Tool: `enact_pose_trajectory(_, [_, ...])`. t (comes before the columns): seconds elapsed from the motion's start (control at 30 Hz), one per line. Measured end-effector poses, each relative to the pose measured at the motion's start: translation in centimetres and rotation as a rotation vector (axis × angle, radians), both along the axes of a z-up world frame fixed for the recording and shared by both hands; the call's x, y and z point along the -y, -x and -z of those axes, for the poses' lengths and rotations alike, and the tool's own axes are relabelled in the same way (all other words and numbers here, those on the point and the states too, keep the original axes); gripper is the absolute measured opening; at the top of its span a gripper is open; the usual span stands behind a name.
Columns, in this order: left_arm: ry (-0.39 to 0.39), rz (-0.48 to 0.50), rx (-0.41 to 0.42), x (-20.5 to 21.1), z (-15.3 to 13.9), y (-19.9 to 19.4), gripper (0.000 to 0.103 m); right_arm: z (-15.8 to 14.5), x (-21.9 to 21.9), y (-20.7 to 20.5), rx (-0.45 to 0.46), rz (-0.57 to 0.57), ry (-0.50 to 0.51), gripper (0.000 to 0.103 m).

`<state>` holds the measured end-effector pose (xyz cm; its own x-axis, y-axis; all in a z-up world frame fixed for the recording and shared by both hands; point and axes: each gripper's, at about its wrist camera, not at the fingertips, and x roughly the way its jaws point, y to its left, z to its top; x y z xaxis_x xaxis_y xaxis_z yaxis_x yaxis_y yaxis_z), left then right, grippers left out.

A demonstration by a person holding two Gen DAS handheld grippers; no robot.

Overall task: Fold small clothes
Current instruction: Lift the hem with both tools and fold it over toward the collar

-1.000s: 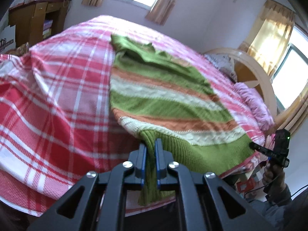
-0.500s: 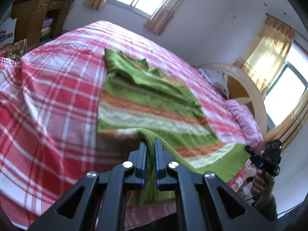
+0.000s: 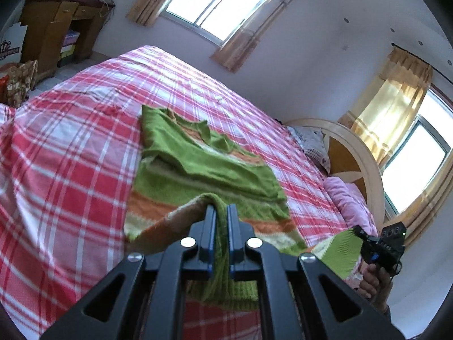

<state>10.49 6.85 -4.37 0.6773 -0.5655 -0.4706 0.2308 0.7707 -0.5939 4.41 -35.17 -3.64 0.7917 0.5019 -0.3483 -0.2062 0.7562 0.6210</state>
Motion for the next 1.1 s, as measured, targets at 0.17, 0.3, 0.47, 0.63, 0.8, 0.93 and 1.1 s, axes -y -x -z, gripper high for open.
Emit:
enact_pose_trajectory(0.17, [0.007, -0.041, 0.004, -0.5, -0.8, -2.6, 0.007, -1.9, 0.2, -3.0, 0.026, 0.004, 0.004, 0.004])
enact_pose_trajectory(0.3, [-0.018, -0.062, 0.015, -0.5, -1.6, -4.7, 0.007, -3.2, 0.4, -5.3, 0.036, 0.004, 0.024, 0.003])
enact_pose_trajectory(0.47, [-0.049, -0.078, 0.021, 0.0, -2.7, -8.3, 0.007, -4.5, 1.1, -8.8, 0.039, 0.026, 0.049, 0.003])
enact_pose_trajectory(0.63, [-0.068, -0.093, 0.030, 0.3, -3.4, -11.4, 0.006, -5.3, 2.1, -12.8, 0.033, 0.045, 0.075, 0.003])
enact_pose_trajectory(0.8, [-0.093, -0.096, 0.020, 0.7, -3.2, -14.6, 0.006, -5.2, 2.4, -16.7, 0.008, 0.056, 0.097, 0.003])
enact_pose_trajectory(0.93, [-0.114, -0.107, -0.012, 0.7, -2.2, -17.8, 0.005, -4.8, 2.5, -20.2, -0.020, 0.059, 0.113, 0.003])
enact_pose_trajectory(1.1, [-0.153, -0.131, -0.061, 0.3, 0.4, -21.9, 0.001, -2.6, 2.0, -25.2, -0.077, 0.066, 0.159, 0.003])
